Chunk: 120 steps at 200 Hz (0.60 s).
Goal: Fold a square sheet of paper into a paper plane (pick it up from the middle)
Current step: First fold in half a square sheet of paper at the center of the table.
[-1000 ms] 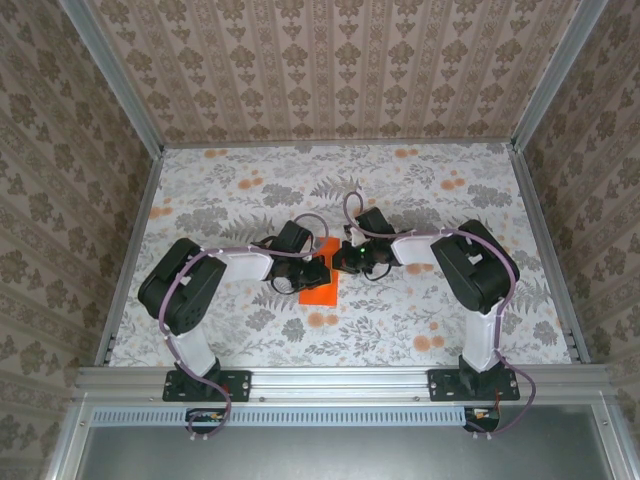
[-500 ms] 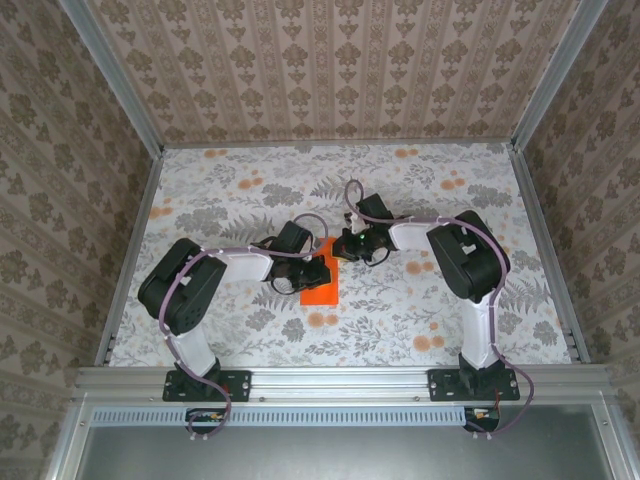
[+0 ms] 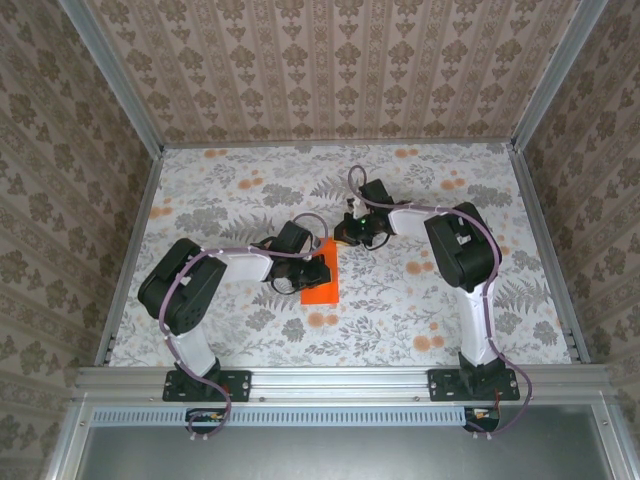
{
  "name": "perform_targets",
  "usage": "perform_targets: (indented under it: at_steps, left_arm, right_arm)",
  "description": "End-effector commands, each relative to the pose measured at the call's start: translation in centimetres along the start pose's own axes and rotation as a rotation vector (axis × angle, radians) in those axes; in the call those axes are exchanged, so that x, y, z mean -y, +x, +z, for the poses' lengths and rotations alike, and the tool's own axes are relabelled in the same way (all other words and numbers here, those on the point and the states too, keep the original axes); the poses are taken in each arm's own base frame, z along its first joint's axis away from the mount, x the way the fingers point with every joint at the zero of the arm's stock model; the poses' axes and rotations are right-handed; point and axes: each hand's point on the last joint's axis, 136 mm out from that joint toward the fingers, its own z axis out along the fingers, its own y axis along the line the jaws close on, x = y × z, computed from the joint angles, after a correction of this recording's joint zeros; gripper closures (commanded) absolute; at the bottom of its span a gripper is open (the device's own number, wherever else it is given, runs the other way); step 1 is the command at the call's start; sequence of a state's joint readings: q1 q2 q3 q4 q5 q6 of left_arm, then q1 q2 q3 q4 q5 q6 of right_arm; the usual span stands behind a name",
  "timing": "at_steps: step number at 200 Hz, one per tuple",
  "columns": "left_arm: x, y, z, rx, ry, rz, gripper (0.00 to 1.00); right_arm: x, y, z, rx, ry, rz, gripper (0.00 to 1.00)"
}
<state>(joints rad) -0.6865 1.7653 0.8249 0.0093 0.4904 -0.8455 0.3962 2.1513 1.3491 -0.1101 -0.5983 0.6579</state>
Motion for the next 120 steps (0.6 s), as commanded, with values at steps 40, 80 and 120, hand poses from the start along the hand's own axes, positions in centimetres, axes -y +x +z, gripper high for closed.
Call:
perform_targets:
  at_steps: [40, 80, 120]
  left_arm:
    - [-3.4, 3.5, 0.3, -0.113, -0.109, -0.043, 1.0]
    - [-2.0, 3.0, -0.5, -0.095, -0.067, 0.058, 1.0]
    - [-0.8, 2.4, -0.7, -0.071, -0.023, 0.092, 1.0]
  right_arm:
    - [-0.5, -2.1, -1.7, 0.071, 0.031, -0.028, 1.0]
    - [-3.0, 0.8, -3.9, 0.071, -0.04, -0.059, 1.0]
    - [-3.4, 3.9, -2.9, 0.024, -0.059, -0.05, 1.0]
